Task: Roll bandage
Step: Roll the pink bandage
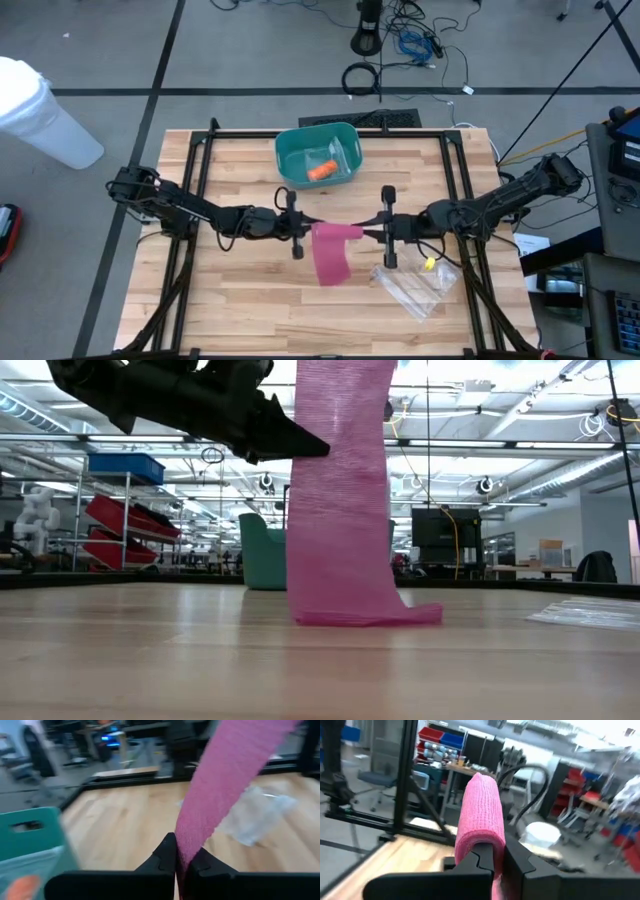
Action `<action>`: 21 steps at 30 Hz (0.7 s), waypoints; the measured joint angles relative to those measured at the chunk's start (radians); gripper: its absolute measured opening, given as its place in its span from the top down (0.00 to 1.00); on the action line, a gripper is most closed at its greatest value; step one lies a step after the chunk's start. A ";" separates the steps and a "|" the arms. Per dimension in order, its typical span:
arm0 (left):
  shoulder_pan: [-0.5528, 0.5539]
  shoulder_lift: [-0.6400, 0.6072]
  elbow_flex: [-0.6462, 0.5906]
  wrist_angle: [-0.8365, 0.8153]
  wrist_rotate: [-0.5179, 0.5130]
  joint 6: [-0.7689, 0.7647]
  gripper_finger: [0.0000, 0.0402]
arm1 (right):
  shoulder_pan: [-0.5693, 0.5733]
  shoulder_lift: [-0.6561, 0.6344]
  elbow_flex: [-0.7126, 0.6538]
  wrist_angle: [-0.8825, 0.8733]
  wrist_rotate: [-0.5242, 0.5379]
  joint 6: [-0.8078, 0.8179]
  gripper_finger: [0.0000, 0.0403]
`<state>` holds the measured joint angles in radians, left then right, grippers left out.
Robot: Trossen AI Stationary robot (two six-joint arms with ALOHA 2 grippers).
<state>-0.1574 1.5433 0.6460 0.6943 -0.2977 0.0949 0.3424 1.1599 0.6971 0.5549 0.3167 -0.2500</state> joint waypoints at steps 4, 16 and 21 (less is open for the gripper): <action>0.001 0.000 0.000 0.011 -0.096 0.045 0.99 | 0.000 0.000 0.000 -0.042 -0.009 0.099 0.99; 0.000 0.000 0.000 0.110 -0.134 0.176 0.99 | 0.000 0.149 0.000 -0.029 0.005 0.268 0.99; 0.000 0.000 0.000 0.116 -0.191 0.208 0.99 | 0.008 0.194 0.000 -0.009 0.025 0.294 0.99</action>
<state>-0.1574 1.5429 0.6460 0.8099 -0.4882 0.3024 0.3505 1.3543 0.6975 0.5457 0.3415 0.0439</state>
